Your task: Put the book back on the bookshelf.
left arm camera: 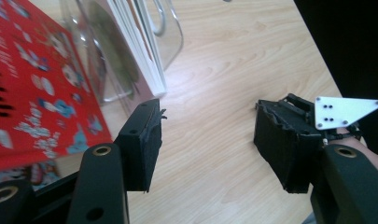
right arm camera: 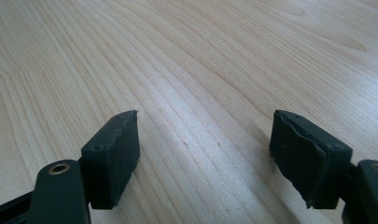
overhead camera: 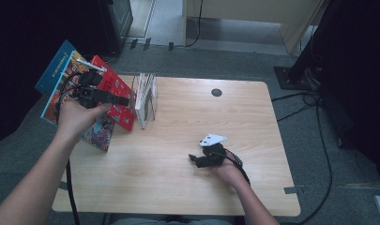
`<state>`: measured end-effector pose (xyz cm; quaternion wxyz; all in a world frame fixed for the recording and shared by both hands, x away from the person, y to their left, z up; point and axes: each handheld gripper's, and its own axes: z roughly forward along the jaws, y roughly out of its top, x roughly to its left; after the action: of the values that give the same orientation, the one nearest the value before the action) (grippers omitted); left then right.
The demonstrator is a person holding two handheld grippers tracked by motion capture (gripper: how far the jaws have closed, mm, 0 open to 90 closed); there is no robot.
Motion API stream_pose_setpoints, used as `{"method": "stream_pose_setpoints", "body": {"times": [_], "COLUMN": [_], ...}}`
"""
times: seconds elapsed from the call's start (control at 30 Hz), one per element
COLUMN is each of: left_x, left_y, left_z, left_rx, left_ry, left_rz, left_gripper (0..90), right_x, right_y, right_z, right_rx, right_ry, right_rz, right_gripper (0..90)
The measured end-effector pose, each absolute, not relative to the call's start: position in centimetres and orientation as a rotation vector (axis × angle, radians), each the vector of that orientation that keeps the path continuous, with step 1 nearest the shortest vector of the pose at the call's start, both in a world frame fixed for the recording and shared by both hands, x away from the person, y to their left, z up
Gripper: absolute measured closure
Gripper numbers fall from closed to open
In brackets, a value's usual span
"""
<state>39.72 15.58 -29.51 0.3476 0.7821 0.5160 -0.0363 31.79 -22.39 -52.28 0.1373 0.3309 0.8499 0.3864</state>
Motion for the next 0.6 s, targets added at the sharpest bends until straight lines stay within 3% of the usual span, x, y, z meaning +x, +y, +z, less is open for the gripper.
{"method": "stream_pose_setpoints", "body": {"times": [0.6], "left_x": [36.9], "left_y": [13.0], "left_z": [-36.1], "left_rx": [2.089], "left_ry": [1.250], "left_rz": [-0.167], "left_gripper": [42.3], "right_x": [31.8], "right_y": [-22.4], "right_z": [-52.3], "right_rx": [0.958], "right_ry": [2.459], "right_rz": [1.118], "right_gripper": [24.0]}}
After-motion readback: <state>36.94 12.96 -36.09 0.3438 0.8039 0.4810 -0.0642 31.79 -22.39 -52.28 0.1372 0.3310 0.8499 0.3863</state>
